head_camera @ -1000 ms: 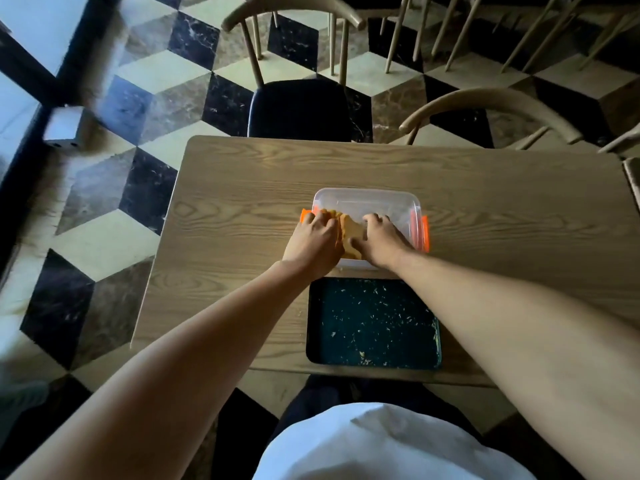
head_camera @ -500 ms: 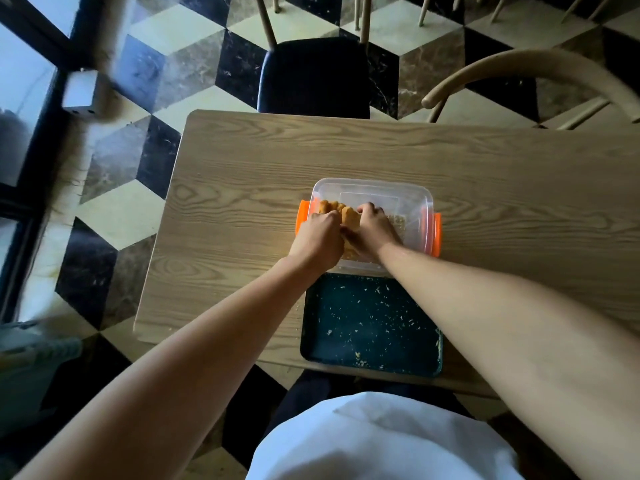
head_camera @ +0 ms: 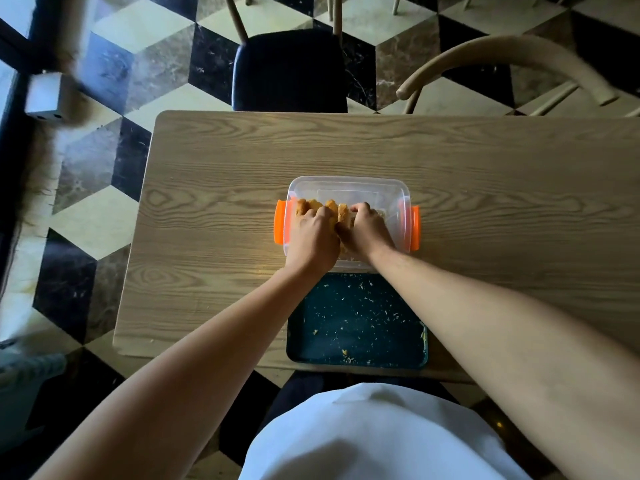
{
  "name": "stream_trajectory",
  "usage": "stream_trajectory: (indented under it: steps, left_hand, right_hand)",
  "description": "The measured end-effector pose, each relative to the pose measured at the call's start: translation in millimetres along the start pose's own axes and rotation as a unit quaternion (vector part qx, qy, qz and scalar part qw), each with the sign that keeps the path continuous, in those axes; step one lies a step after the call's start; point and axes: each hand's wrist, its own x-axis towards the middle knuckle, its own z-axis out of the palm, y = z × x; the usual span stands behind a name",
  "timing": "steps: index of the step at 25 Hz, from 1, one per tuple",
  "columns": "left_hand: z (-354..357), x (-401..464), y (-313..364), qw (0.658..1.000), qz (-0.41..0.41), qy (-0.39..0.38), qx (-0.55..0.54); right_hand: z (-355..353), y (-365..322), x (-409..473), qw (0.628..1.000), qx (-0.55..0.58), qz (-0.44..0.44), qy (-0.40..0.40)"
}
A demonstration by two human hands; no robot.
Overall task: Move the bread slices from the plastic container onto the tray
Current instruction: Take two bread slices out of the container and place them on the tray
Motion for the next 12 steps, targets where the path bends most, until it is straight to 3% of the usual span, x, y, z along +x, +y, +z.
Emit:
stream_trajectory:
  steps: [6, 12]
  left_hand:
    - [16.5, 8.5, 12.2, 0.996, -0.056, 0.015, -0.068]
    - [27.4, 21.1, 12.2, 0.996, -0.089, -0.014, -0.026]
  right_hand:
    - [-10.3, 3.8, 3.6, 0.996, -0.06, 0.038, 0.049]
    - [-14.5, 6.4, 5.2, 0.994, -0.096, 0.04, 0.035]
